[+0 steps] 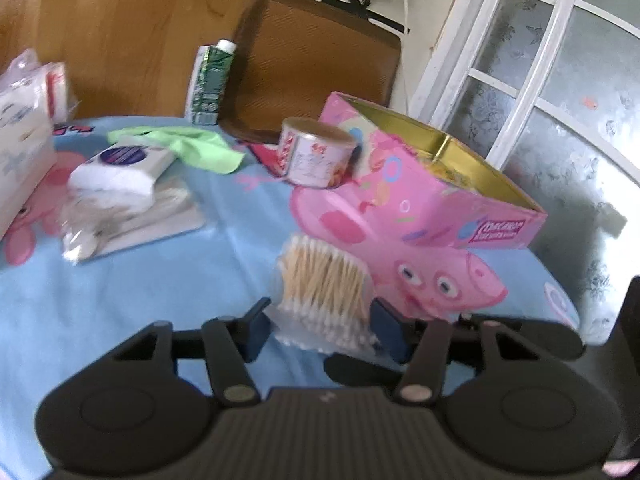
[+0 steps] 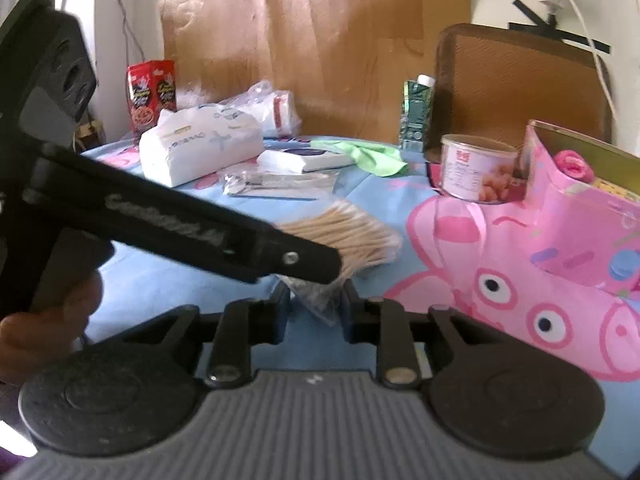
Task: Organize soft objects
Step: 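Grasp the cotton-swab pack with the left gripper, then lower the cotton-swab pack into the pink tin and open the left gripper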
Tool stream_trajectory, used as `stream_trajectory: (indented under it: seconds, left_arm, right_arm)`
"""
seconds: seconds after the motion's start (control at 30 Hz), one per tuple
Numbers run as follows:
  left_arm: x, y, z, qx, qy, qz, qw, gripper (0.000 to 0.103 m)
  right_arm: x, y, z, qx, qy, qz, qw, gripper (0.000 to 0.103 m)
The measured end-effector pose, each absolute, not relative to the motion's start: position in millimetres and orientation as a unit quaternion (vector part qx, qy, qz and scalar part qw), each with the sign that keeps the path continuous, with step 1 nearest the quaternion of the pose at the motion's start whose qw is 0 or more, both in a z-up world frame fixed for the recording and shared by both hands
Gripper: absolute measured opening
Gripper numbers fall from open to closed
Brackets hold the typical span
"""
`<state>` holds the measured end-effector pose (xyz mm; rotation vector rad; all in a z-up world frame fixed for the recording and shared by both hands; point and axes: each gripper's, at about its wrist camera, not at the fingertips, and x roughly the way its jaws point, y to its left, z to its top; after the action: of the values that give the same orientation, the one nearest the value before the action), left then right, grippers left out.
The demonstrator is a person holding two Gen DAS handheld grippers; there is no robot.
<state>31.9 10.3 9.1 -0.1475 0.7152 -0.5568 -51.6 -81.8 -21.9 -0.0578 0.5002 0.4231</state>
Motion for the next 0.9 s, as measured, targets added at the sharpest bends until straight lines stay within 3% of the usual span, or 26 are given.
stream_trajectory:
  seconds: [0.37, 0.47, 0.5, 0.57, 0.6, 0.7, 0.9]
  left_arm:
    - [62.2, -106.2, 78.6, 0.007, 0.257, -0.342, 0.904, 0.054]
    - [90.5, -148.6, 77.2, 0.028, 0.268, -0.341, 0.901, 0.068]
    - [98.9, -159.9, 72.9, 0.042, 0.269, -0.327, 0.905, 0.079]
    - [113.4, -175.2, 66.3, 0.058, 0.274, -0.290, 0.915, 0.080]
    - [117.2, -175.6, 64.5, 0.050, 0.281, -0.283, 0.916, 0.079]
    - [112.4, -159.8, 65.9, 0.012, 0.278, -0.289, 0.916, 0.080]
    - [93.0, -140.5, 67.7, -0.008, 0.257, -0.243, 0.935, 0.080]
  right_arm:
    - [-55.9, -146.2, 26.3, -0.019, 0.124, 0.096, 0.987, 0.028]
    - [-37.8, -177.3, 34.3, 0.002, 0.125, 0.062, 0.990, 0.029]
    - [-29.3, -186.5, 35.5, 0.009, 0.130, 0.054, 0.990, 0.030]
    - [-9.9, -204.7, 33.5, 0.020, 0.131, 0.007, 0.991, 0.044]
    - [-1.7, -211.7, 31.4, 0.020, 0.136, -0.022, 0.990, 0.057]
    - [5.1, -230.8, 25.1, 0.049, 0.153, -0.037, 0.986, 0.058]
    - [-17.1, -237.4, 13.0, 0.082, 0.077, -0.053, 0.992, 0.062]
